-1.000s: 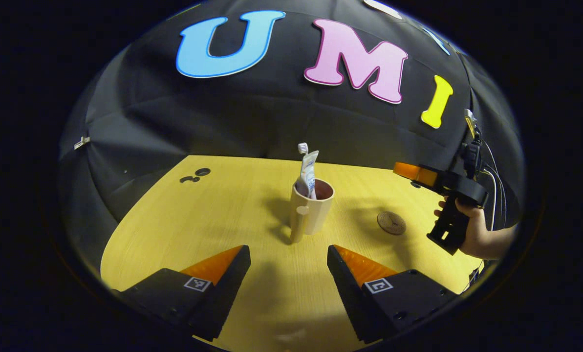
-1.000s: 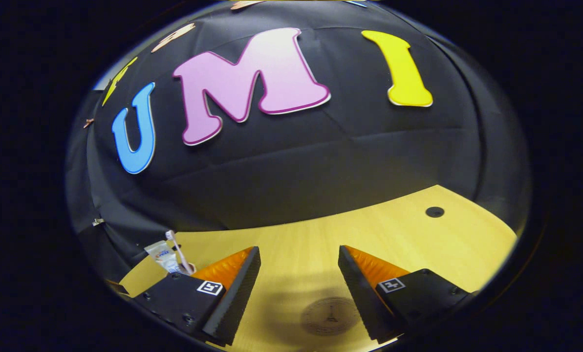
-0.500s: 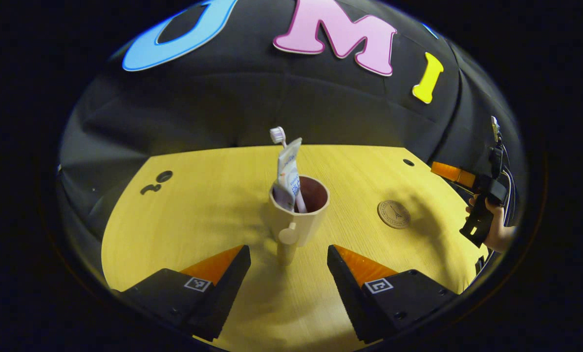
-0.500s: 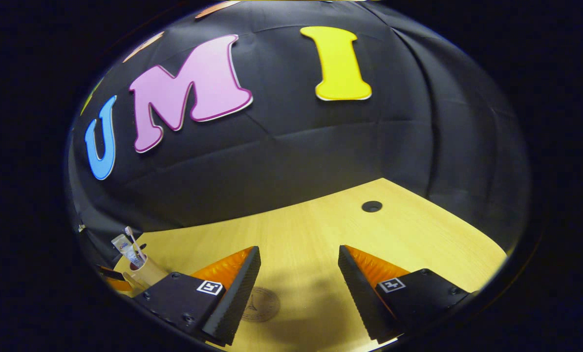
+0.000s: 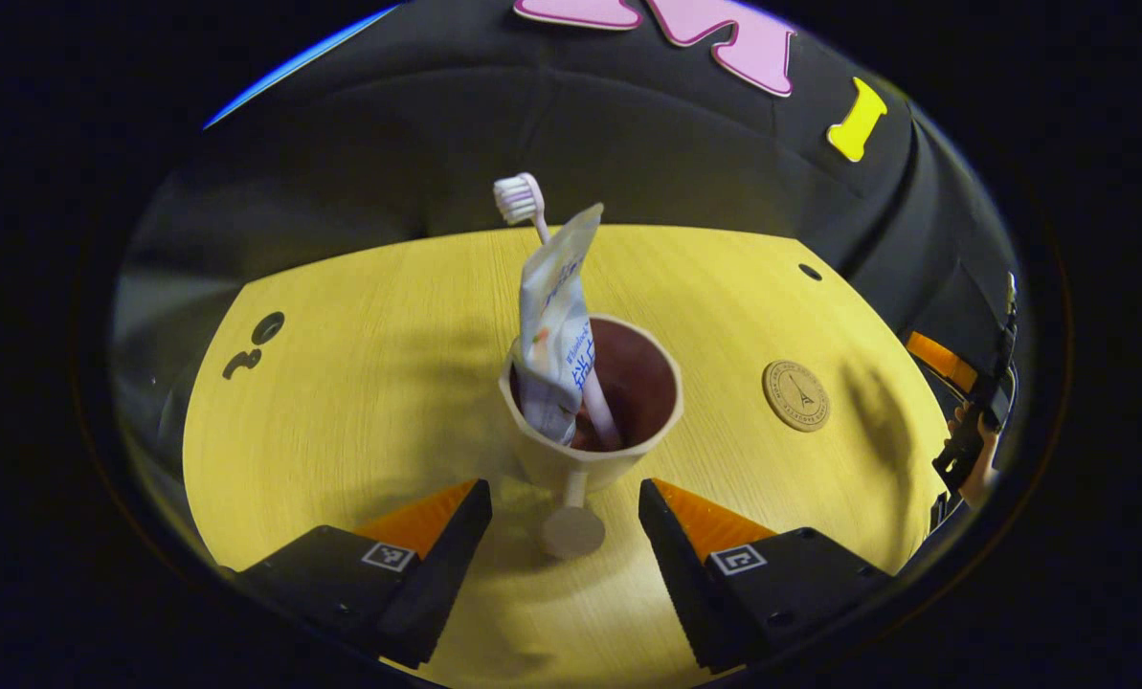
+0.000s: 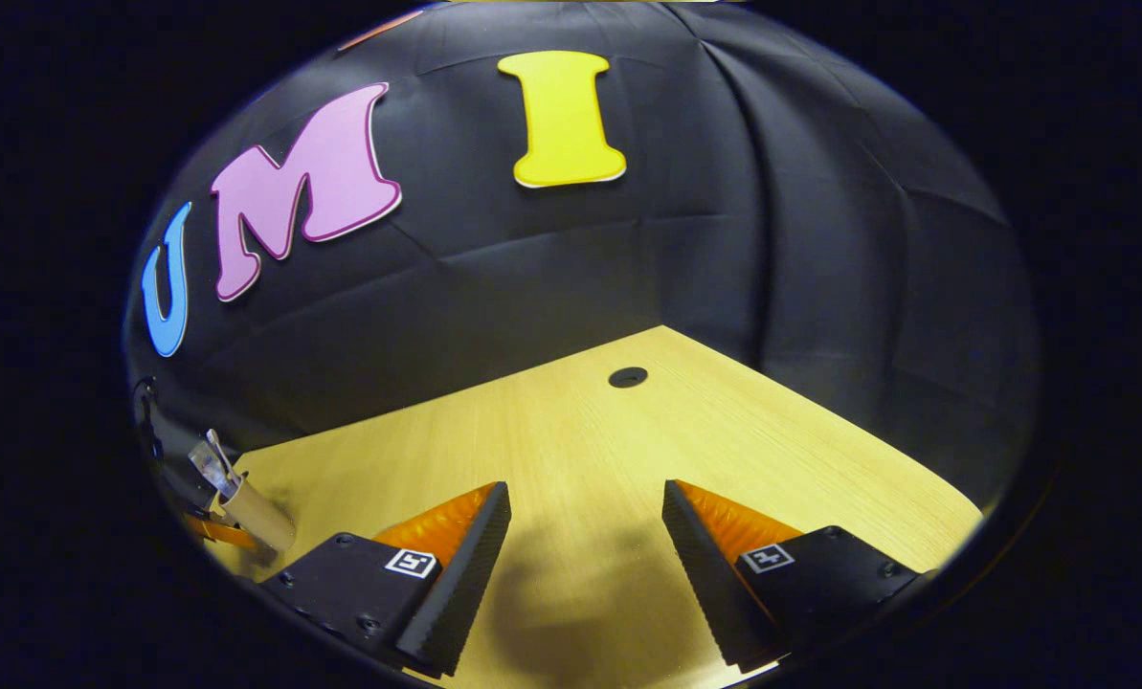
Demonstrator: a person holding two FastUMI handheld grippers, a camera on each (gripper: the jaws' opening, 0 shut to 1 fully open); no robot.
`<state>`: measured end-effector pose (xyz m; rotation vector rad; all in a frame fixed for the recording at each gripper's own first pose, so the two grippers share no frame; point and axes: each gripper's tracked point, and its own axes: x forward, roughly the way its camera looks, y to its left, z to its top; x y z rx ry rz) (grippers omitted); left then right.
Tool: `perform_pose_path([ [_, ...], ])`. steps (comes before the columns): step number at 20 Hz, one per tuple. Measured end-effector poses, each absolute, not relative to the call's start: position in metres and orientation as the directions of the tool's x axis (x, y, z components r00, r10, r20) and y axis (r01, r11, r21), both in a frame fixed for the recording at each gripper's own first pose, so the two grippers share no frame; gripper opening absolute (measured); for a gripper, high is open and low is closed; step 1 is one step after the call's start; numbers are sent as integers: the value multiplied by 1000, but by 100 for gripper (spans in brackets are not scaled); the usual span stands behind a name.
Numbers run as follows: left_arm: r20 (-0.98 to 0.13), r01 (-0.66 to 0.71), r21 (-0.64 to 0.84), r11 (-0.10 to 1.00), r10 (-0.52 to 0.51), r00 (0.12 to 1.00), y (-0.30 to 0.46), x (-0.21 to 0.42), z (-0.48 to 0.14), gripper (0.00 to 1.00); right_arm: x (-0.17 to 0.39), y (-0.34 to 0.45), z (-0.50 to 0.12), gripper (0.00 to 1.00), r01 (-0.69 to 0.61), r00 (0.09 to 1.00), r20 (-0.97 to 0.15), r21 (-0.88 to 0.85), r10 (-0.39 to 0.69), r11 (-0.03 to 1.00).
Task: Put the toothbrush and toothpaste on the desktop into the cup, then pick up the cup and place it on the coaster on the desktop.
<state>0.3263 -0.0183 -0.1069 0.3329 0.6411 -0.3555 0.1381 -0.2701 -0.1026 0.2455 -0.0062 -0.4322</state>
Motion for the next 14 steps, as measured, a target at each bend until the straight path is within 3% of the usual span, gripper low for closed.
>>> perform_pose_path([
  [2,-654,432,215,876,-199,730,-18,330,-110,88,128,-278,-112,98,431,901,-67,241,-428,870],
  [4,-674,446,228,865,-191,714,-22,329,-111,67,117,-285,-117,98,449,892,-81,255,-444,856],
  [6,-686,459,246,854,-181,705,-26,328,-110,66,108,-286,-117,98,449,892,-77,276,-446,850],
  [7,-690,458,261,850,-167,704,-26,328,-110,49,105,-285,-119,98,450,891,-80,280,-446,848],
  [8,-696,460,272,845,-157,700,-26,327,-112,51,101,-285,-120,98,450,892,-85,284,-445,847],
  [11,-710,461,273,845,-146,689,-26,322,-109,31,96,-283,-127,98,448,893,-105,294,-438,844],
  [14,-706,448,261,855,-148,693,-28,326,-112,34,90,-284,-129,98,451,892,-114,301,-438,840],
])
